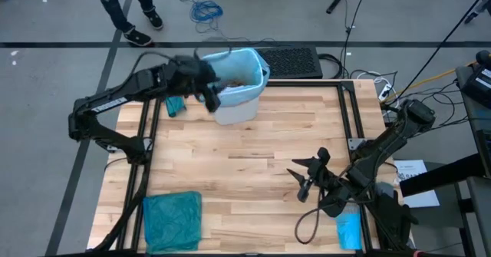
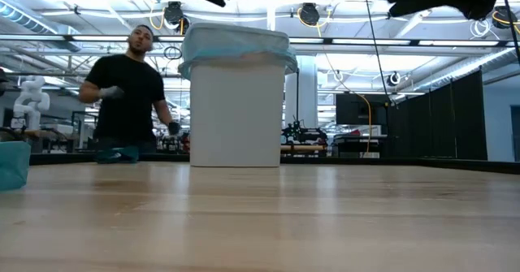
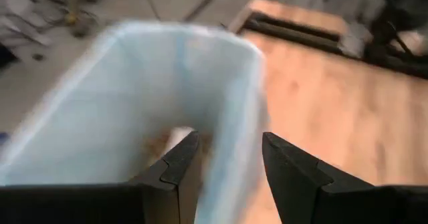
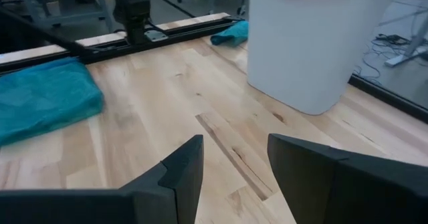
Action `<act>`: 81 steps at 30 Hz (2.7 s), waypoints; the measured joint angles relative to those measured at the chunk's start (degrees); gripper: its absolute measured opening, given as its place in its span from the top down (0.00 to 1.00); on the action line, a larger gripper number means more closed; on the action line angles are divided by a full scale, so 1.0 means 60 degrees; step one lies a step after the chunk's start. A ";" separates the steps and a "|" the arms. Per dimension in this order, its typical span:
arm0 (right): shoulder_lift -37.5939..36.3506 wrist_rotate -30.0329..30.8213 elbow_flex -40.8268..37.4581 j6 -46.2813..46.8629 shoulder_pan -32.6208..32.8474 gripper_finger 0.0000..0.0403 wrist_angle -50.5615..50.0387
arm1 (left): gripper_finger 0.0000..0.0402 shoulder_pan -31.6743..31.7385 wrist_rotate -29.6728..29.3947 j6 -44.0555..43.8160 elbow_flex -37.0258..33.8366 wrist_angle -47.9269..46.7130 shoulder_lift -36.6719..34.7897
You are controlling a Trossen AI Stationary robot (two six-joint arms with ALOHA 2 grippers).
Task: Place trash/remove bag and relplace
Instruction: Remove the blue trash bag from the white trash bin
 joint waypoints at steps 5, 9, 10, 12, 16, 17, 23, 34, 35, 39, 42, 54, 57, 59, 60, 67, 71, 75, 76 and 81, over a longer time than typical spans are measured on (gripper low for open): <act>0.0529 -0.0005 -0.0004 -0.0124 -0.0469 0.60 0.0907 | 0.62 -0.1260 0.0065 -0.0171 -0.1021 0.0603 -0.0574; 0.0073 -0.0085 -0.0004 -0.1117 -0.0724 0.60 0.1633 | 0.62 -0.1948 0.0061 -0.0141 -0.1679 0.1524 -0.1110; -0.0163 -0.0096 -0.0004 -0.1387 -0.0799 0.60 0.1688 | 0.62 -0.2099 0.0057 -0.0138 -0.1831 0.1819 -0.1257; -0.0707 -0.0290 -0.0004 -0.1879 -0.1021 0.60 0.1668 | 0.62 -0.2372 0.0061 -0.0103 -0.2129 0.2111 -0.1598; -0.1656 -0.1293 -0.0006 -0.3012 -0.1712 0.60 0.1459 | 0.62 -0.2796 0.0055 -0.0069 -0.2880 0.2964 -0.2227; -0.1886 -0.1657 -0.0048 -0.3282 -0.1946 0.60 0.1486 | 0.62 -0.2872 0.0031 -0.0070 -0.3098 0.2983 -0.2383; -0.3150 -0.4001 -0.0985 -0.4017 -0.3909 0.60 0.1665 | 0.62 -0.2965 -0.0740 -0.0229 -0.4393 0.3609 -0.3011; -0.4907 -0.9200 -0.5471 -0.4694 -0.8471 0.60 0.9268 | 0.62 -0.2950 -0.2101 0.0461 -0.6662 0.7339 -0.4507; -0.4892 -0.9496 -0.5881 -0.4496 -0.8856 0.60 0.9920 | 0.62 -0.2935 -0.2092 0.0479 -0.6902 0.7734 -0.4633; -0.4743 -1.0073 -0.6924 -0.4073 -0.9771 0.60 1.1369 | 0.62 -0.2765 -0.2086 0.0575 -0.7693 0.8461 -0.4822; -0.4702 -1.0450 -0.7012 -0.4371 -0.9922 0.60 1.1626 | 0.62 -0.2580 -0.2496 0.0853 -0.7987 0.8545 -0.4735; -0.4618 -1.0282 -0.5776 -0.7845 -1.0693 0.60 1.0970 | 0.62 -0.0064 -0.5518 0.2760 -0.8324 1.0763 -0.3306; -0.4512 -0.9335 -0.5599 -0.7236 -1.0814 0.60 1.0955 | 0.62 0.0515 -0.5519 0.2049 -0.8316 1.0674 -0.3001; -0.4475 -0.8797 -0.5517 -0.6207 -1.0937 0.60 1.0926 | 0.62 0.0772 -0.5515 0.1544 -0.8278 1.0605 -0.2913; -0.4479 -0.8719 -0.5479 -0.5594 -1.1042 0.60 1.0913 | 0.62 0.0858 -0.5513 0.1278 -0.8218 1.0513 -0.2909; -0.4475 -0.9459 -0.4824 -0.0314 -1.2107 0.60 1.0785 | 0.62 0.1023 -0.4693 -0.1135 -0.6778 0.8566 -0.3698; -0.4479 -1.0218 -0.4229 0.0893 -1.2552 0.60 1.0313 | 0.62 0.1051 -0.4139 -0.1901 -0.5736 0.5991 -0.4095; -0.4268 -1.0833 -0.3377 0.1481 -1.3096 0.60 0.8835 | 0.62 0.1721 -0.3341 -0.4382 -0.5301 0.2595 -0.3999; -0.4131 -1.1090 -0.3126 0.1488 -1.3234 0.60 0.8606 | 0.62 0.1960 -0.2709 -0.4844 -0.5353 0.2258 -0.3979; -0.2985 -1.2704 -0.1819 0.1324 -1.4003 0.60 0.8368 | 0.62 0.2976 0.0375 -0.5392 -0.5395 0.2921 -0.3999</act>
